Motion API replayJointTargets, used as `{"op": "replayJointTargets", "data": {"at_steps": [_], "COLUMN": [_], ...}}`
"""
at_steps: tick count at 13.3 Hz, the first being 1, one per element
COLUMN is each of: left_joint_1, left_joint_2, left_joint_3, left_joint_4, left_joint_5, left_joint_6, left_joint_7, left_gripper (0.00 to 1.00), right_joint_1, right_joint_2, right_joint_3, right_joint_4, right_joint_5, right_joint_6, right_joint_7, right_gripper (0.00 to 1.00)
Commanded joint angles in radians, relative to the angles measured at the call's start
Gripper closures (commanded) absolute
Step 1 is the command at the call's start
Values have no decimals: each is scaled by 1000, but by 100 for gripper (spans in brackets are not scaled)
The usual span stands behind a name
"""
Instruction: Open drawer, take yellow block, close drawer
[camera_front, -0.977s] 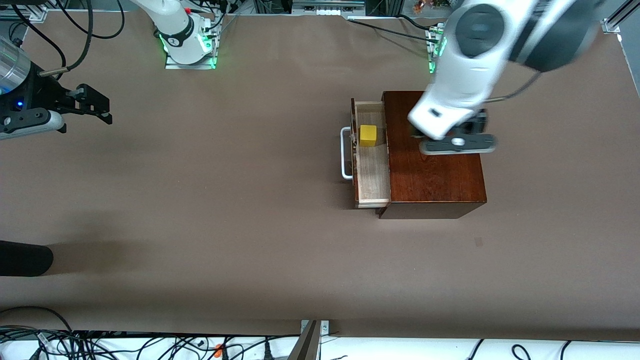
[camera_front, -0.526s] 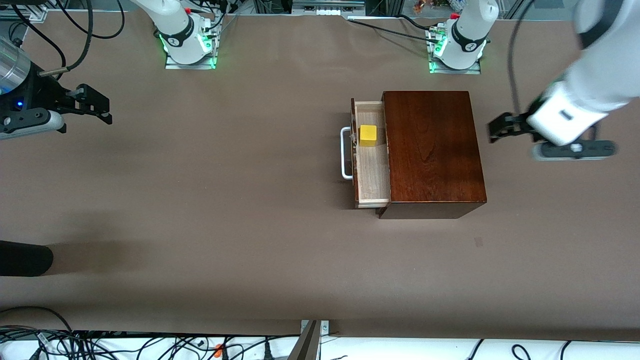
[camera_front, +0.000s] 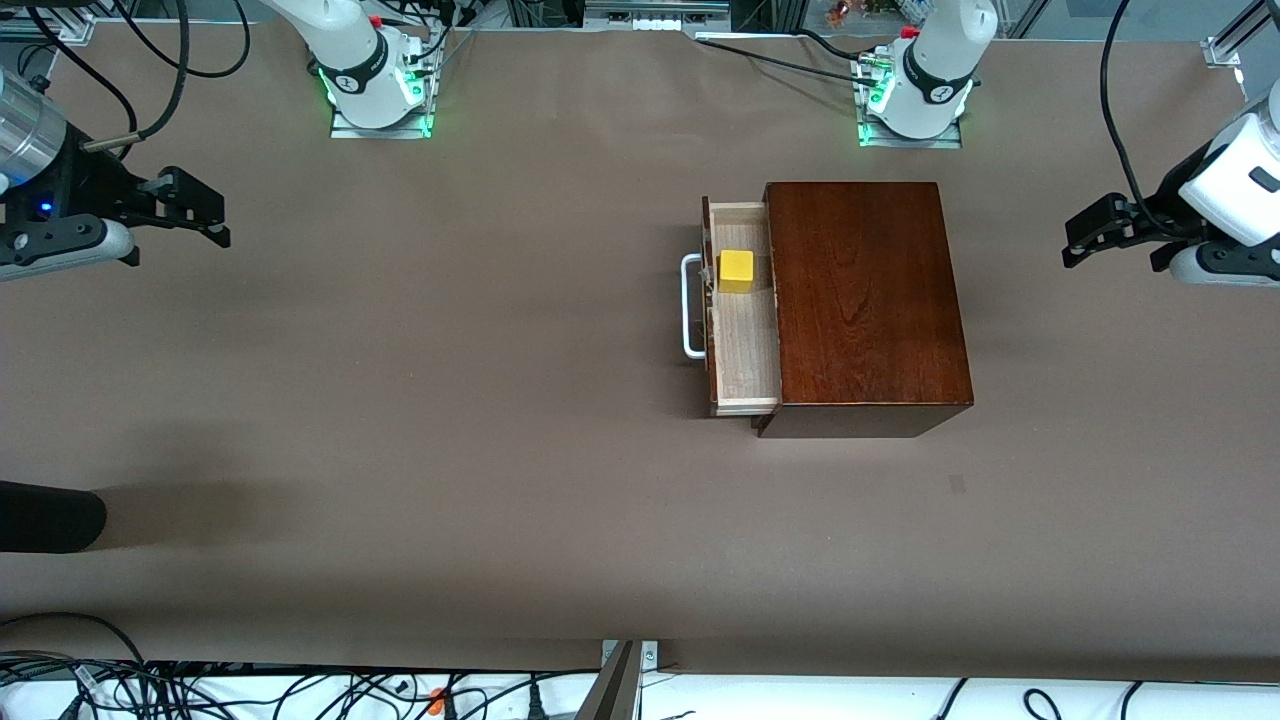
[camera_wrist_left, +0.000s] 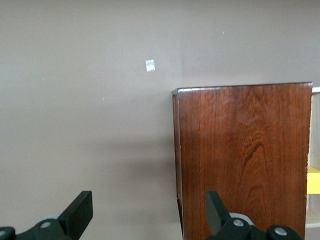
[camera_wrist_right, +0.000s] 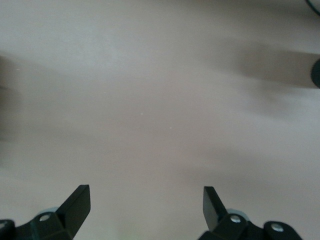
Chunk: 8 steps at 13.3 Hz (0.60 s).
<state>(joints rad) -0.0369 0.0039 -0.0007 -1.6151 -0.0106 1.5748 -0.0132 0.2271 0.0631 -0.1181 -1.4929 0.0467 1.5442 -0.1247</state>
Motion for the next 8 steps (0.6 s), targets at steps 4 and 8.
{"op": "replayJointTargets", "data": {"at_steps": [4, 8], "left_joint_1": [-5, -3], "left_joint_2": [-33, -32], "left_joint_3": [-12, -4], "left_joint_4": [-8, -8], "left_joint_5": [24, 26], "left_joint_6": [-15, -16], "left_joint_7": [29, 29], "left_gripper": [0, 0], "right_joint_1": [52, 136], "right_joint_2": [114, 145], "right_joint_3": [41, 164], "right_joint_4": [6, 11], "right_joint_5": [33, 48], "right_joint_6": [-18, 66], "right_joint_7": [-39, -145], "right_gripper": [0, 0]}}
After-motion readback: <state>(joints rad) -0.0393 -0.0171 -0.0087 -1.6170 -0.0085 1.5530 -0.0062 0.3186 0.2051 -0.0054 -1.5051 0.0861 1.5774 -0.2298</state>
